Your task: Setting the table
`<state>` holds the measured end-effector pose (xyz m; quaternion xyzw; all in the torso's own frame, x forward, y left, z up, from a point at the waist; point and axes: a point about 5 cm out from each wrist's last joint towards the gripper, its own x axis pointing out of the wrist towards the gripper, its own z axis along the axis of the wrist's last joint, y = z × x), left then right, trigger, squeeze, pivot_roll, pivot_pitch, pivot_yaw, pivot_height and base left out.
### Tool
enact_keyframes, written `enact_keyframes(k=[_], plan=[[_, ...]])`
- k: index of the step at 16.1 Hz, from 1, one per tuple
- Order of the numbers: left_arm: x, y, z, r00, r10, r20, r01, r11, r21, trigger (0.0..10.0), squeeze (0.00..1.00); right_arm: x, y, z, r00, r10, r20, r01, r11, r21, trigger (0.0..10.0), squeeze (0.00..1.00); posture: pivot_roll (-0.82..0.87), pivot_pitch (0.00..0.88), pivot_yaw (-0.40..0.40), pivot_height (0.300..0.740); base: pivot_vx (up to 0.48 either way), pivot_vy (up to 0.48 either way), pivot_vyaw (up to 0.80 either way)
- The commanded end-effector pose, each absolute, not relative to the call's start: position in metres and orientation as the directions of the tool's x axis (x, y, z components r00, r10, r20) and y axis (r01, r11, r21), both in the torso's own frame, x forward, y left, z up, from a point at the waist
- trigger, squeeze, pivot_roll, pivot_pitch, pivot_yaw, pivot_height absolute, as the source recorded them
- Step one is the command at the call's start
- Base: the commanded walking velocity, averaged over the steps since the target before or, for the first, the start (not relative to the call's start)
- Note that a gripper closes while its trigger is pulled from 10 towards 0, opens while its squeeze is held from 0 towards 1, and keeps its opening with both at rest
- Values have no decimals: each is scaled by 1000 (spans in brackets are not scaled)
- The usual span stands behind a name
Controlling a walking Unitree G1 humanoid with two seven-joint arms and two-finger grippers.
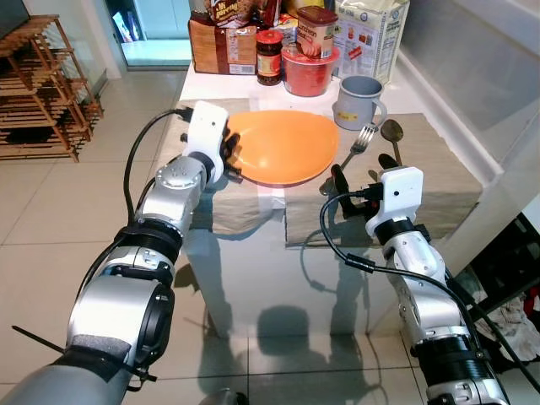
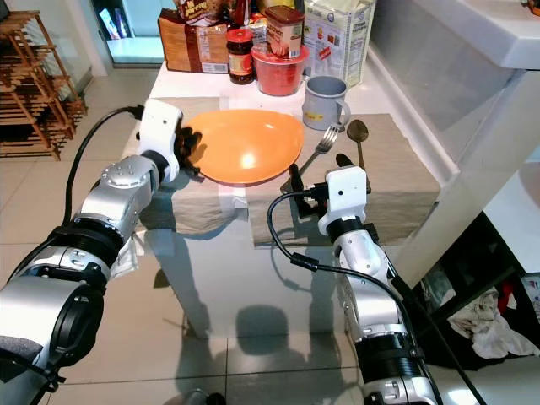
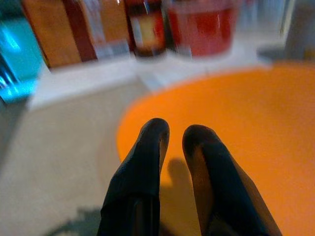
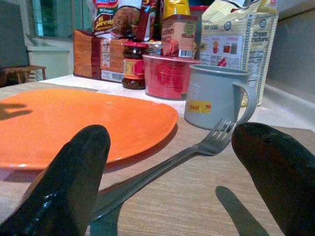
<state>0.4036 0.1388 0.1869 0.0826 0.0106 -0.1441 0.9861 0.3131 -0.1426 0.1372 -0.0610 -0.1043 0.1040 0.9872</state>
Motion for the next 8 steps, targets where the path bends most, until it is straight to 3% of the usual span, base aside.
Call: enact_keyframes(k=[1, 4, 8], plan=[[404, 138, 206, 959, -276, 62, 265, 953, 148, 10000, 0, 311, -142, 142, 951, 225, 213, -194, 969, -154, 10000, 0, -96, 0, 55, 740, 0, 0, 0], [398, 128, 227, 932, -290, 218, 261, 954, 150, 10000, 0, 307, -138, 148, 937, 228, 266, -172, 961, -217, 10000, 0, -90, 0, 52, 740, 430, 0, 0], [395, 121, 227, 923, -313, 225, 282, 946, 160, 10000, 0, 313, -144, 170, 923, 173, 344, -95, 968, -233, 10000, 0, -88, 0, 50, 740, 430, 0, 0]])
